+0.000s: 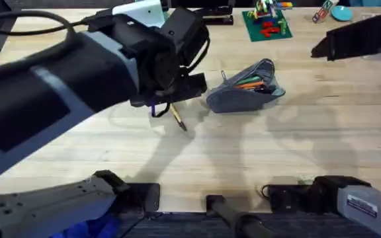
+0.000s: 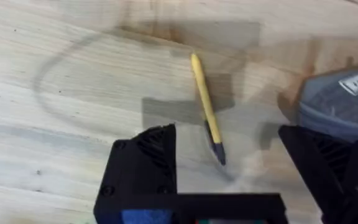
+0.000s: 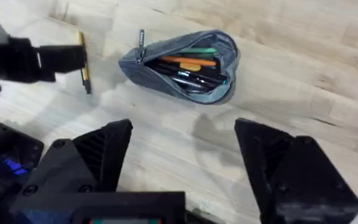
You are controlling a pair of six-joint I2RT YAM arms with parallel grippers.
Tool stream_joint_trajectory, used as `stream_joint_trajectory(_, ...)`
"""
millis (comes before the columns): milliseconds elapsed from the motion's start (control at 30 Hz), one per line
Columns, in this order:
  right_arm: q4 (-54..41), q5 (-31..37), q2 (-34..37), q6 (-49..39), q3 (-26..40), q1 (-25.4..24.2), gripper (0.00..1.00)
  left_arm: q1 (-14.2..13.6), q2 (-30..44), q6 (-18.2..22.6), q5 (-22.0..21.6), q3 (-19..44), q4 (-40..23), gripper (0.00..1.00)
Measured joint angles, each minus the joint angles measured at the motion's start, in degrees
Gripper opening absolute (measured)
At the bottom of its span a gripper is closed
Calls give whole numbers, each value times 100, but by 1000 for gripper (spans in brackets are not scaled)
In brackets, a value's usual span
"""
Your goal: Unzip the bag, pick up the pens from the table one at a time and place them inside, then zip the bag closed.
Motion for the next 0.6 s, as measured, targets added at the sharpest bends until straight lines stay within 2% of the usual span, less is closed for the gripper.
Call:
stream_joint_trajectory(100,-67,0,-18,37,-6,0,998,133,159,-37,2,0,44,993)
stream_joint_trajectory(133,-93,0,-33,60,-10,0,998,352,541,5,160,-16,567,993)
stream_joint_trajectory(367,-92,0,-33,62,-11,2,998,516,644,52,384,-292,1037,993)
stream_joint_trajectory(600,-91,0,-33,62,-11,2,997,671,644,56,718,-820,1489,993)
